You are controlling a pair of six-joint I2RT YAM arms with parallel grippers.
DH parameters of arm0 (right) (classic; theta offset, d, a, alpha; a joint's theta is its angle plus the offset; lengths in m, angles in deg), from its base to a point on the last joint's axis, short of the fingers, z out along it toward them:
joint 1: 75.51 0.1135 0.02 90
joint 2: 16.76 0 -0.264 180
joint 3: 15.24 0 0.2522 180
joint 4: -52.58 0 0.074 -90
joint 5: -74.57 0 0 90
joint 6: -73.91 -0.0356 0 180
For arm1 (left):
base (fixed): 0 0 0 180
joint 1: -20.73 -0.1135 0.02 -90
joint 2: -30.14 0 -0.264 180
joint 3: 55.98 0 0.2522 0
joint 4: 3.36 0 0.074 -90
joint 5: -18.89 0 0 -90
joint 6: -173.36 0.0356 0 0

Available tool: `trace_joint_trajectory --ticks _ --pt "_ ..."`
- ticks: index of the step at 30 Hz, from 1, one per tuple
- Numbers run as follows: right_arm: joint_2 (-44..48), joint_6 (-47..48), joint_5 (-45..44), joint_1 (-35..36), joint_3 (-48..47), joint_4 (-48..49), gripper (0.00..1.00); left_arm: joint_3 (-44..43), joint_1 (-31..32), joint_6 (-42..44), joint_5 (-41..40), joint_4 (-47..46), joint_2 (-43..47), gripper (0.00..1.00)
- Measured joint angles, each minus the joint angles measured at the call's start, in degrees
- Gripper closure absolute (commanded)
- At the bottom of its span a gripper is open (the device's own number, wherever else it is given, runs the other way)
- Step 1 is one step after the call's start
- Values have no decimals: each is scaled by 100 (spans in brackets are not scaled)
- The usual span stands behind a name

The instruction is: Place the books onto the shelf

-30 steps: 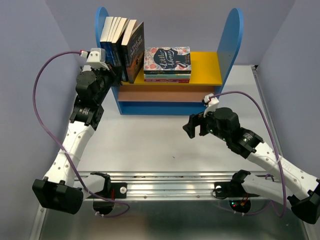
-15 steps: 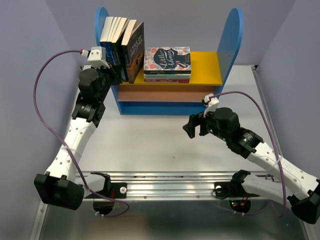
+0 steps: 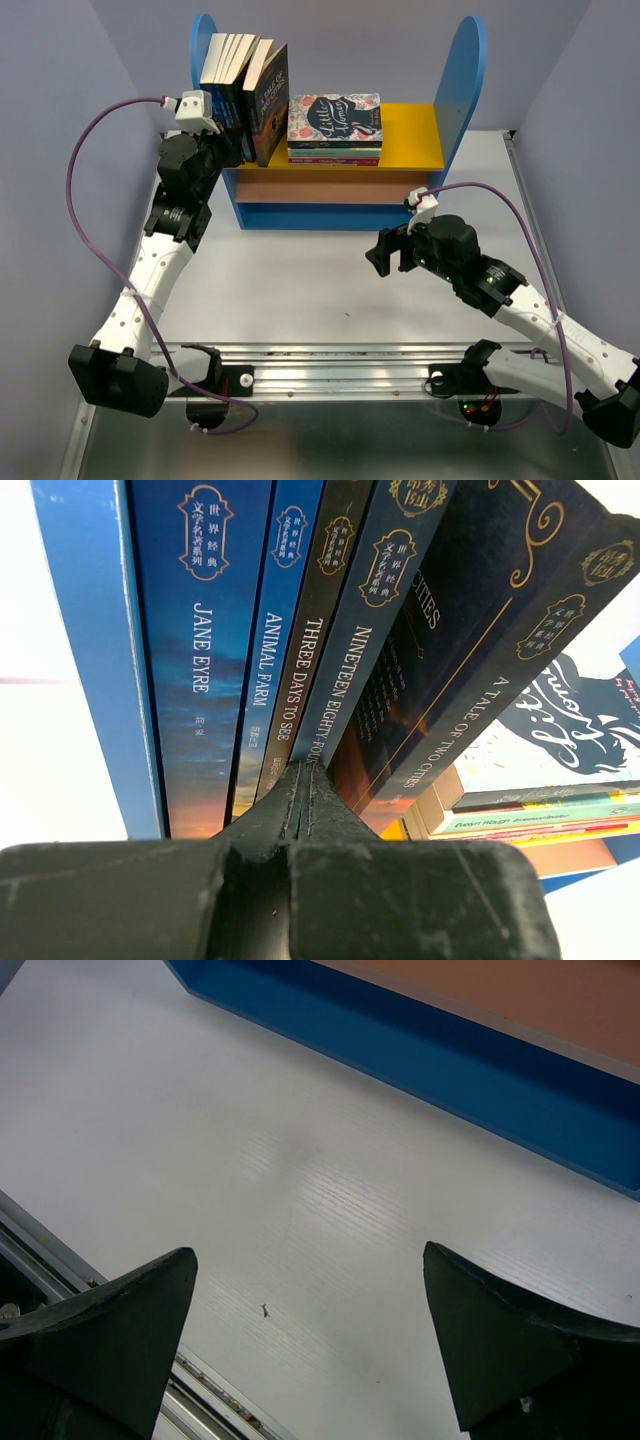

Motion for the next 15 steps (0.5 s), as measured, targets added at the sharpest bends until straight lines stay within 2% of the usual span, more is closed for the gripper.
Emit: trace_joint_trajectory --ticks 7,15 --pt "2 0 2 0 0 0 0 0 0 17 55 0 70 100" --pt "11 0 9 0 0 0 0 234 13 -79 404 35 791 100"
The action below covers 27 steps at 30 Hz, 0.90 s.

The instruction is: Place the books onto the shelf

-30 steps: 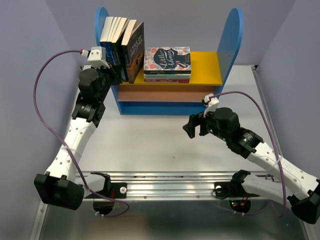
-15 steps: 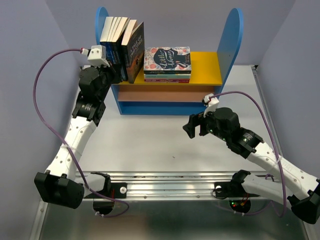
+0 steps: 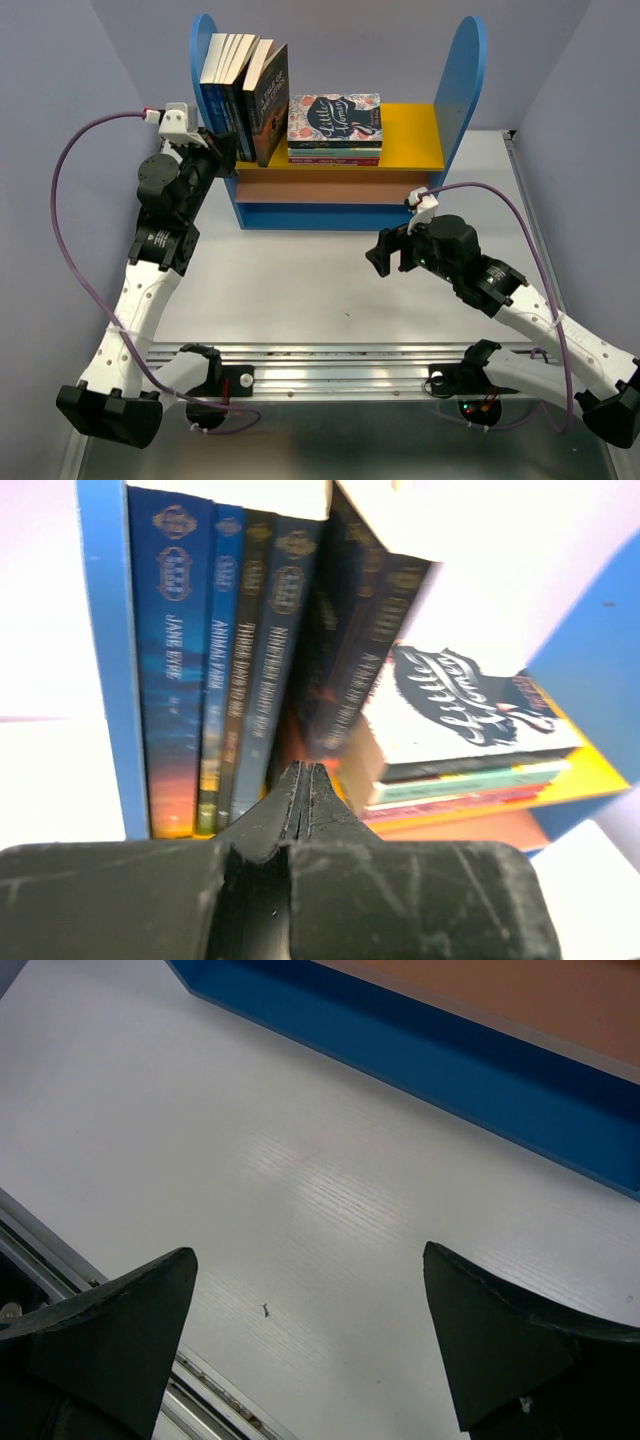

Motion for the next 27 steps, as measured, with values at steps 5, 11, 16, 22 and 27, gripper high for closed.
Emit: trace_joint_trajectory --ticks 5,11,16,22,27 --pt "0 0 42 0 0 0 0 229 133 -114 114 -55 321 100" --pt "0 0 101 0 0 -2 0 260 256 -170 122 -48 -7 100" --pt "0 0 101 0 0 0 0 260 319 -170 31 -50 -363 100" --pt "0 0 101 0 0 0 0 260 352 -168 -72 -55 -647 100" --pt "0 0 101 0 0 0 0 254 363 -168 -140 -52 -715 100"
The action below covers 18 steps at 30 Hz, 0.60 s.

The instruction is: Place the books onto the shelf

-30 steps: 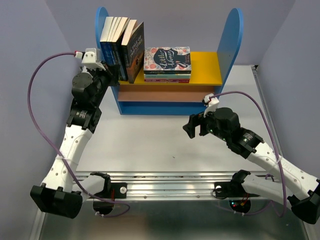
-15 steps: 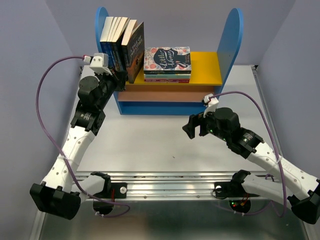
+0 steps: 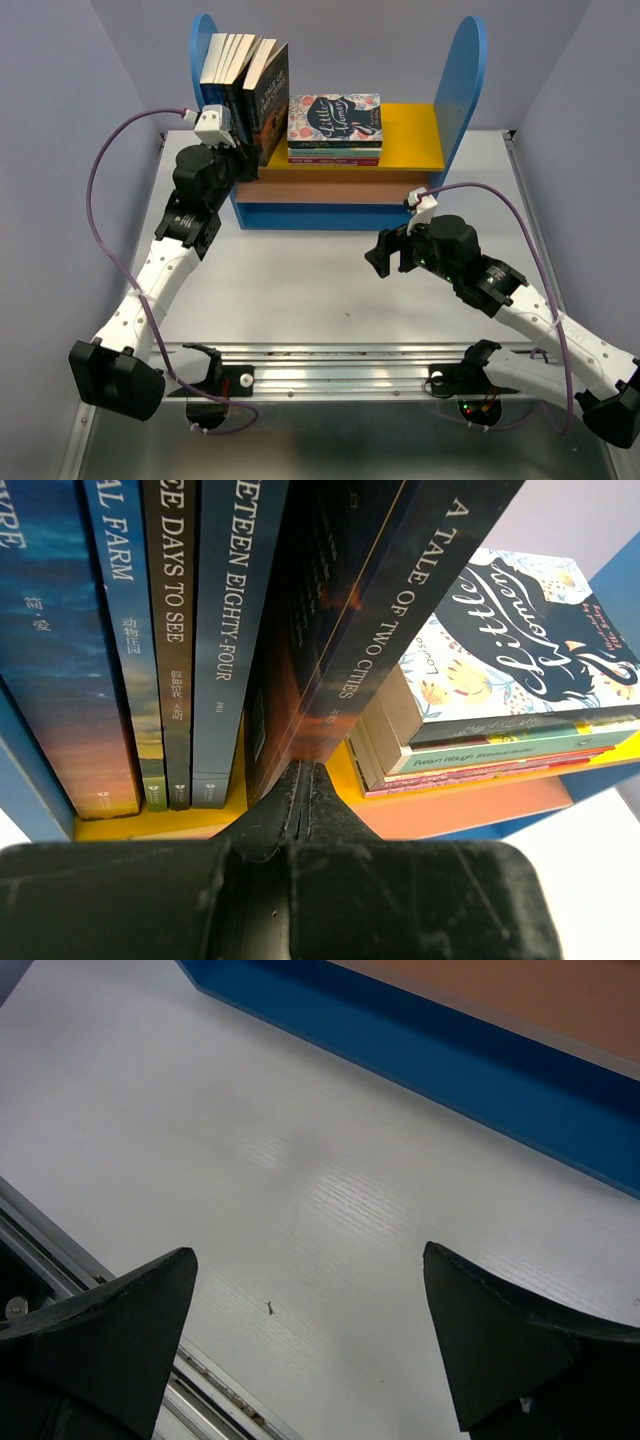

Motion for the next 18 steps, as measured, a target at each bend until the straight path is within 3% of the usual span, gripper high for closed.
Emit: trace_joint_trajectory --ticks 18 --pt "0 0 -7 0 0 0 0 -166 24 4 -295 -83 -212 100"
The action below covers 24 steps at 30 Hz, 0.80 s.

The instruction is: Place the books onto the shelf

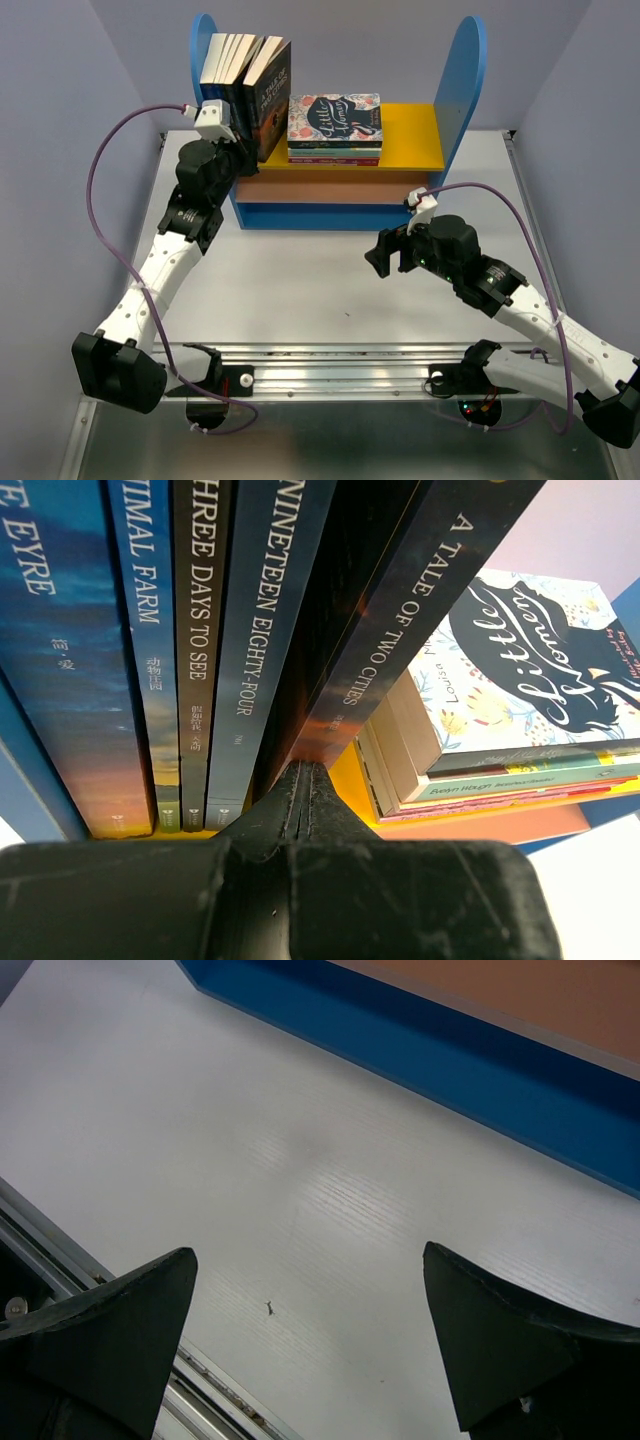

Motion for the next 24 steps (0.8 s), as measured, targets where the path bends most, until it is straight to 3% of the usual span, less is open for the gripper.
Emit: trace_joint_trajectory --ticks 5,6,8,9,10,13,15,21,24 --pt "20 0 0 0 0 0 0 0 4 -2 4 -4 17 100" --pt "28 0 0 0 0 -2 0 7 4 -4 24 -4 44 96" --pt "72 0 -2 0 -4 -13 0 68 4 -15 70 -9 170 77" --pt "85 0 -20 0 -11 -22 0 136 7 -44 98 -2 293 56" --pt "92 2 -33 0 -48 -76 0 188 9 -55 127 9 407 45" --pt "87 0 -105 0 -262 -240 0 358 11 -144 271 15 874 17" --pt "31 0 -170 0 -638 -387 0 433 11 -210 343 20 1169 6" --pt "-286 66 -549 0 -1775 -452 0 422 39 -334 216 323 1965 1" --pt "-686 133 -1021 0 -2564 -511 0 201 94 -503 -354 826 2159 1"
